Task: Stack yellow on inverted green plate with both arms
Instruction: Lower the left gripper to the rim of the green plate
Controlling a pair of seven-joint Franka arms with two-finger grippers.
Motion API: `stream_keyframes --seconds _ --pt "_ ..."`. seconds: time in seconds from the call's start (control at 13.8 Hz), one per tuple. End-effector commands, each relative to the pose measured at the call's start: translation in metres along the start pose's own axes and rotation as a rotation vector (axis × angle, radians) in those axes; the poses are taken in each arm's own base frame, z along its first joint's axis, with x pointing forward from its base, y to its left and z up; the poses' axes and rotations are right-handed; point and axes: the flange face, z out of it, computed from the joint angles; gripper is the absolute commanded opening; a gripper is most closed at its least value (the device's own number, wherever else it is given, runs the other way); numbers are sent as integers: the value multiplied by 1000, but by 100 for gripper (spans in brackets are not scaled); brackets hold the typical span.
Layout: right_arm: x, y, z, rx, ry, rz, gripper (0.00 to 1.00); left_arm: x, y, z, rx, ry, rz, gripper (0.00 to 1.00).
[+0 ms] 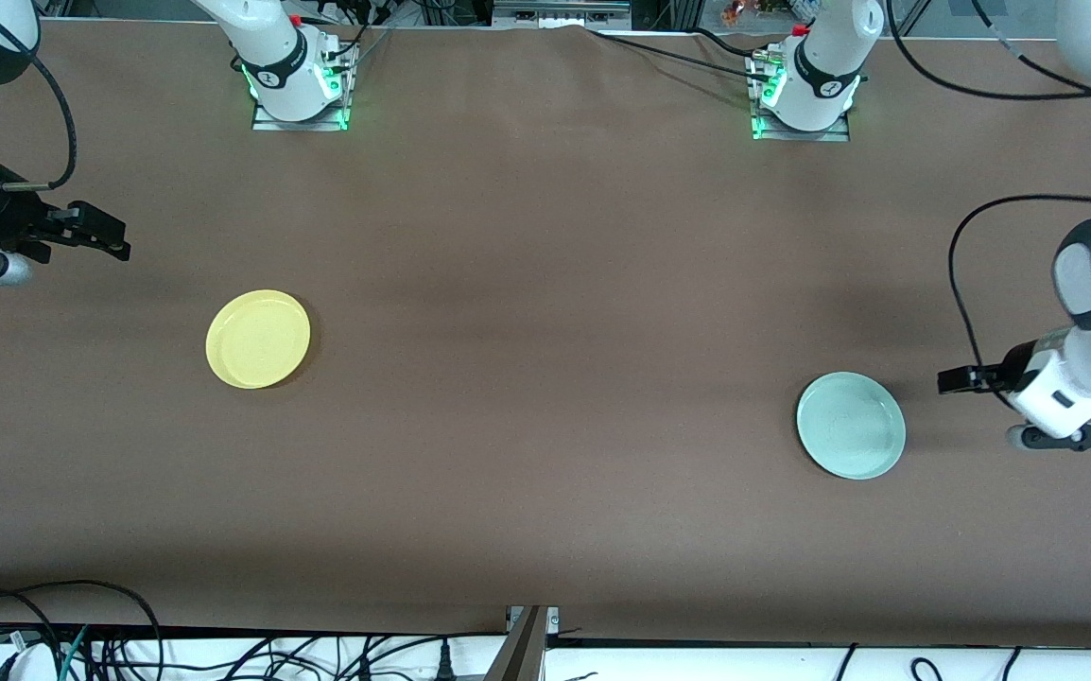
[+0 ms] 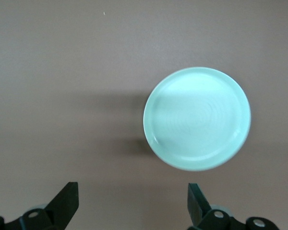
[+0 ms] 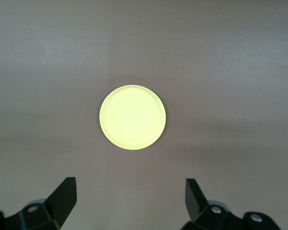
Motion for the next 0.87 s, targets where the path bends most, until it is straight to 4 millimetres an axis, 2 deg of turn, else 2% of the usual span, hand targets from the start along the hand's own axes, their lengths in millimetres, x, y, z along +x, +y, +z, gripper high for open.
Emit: stream_keyframes --seconds 0.0,0.22,0.29,0.58,0.8 --pt "1 -1 -4 -3 -3 10 100 4 0 47 16 4 -20 100" --pt "1 -1 -4 -3 -3 10 100 5 -8 105 10 -15 -34 100" --pt "1 -1 -4 -3 -3 10 100 6 -10 117 8 -16 -37 100" --pt "1 0 -4 -1 -3 13 100 9 -11 150 -2 -16 -40 100" --pt "1 0 -4 -3 -3 11 100 9 -11 151 -29 -12 -55 99"
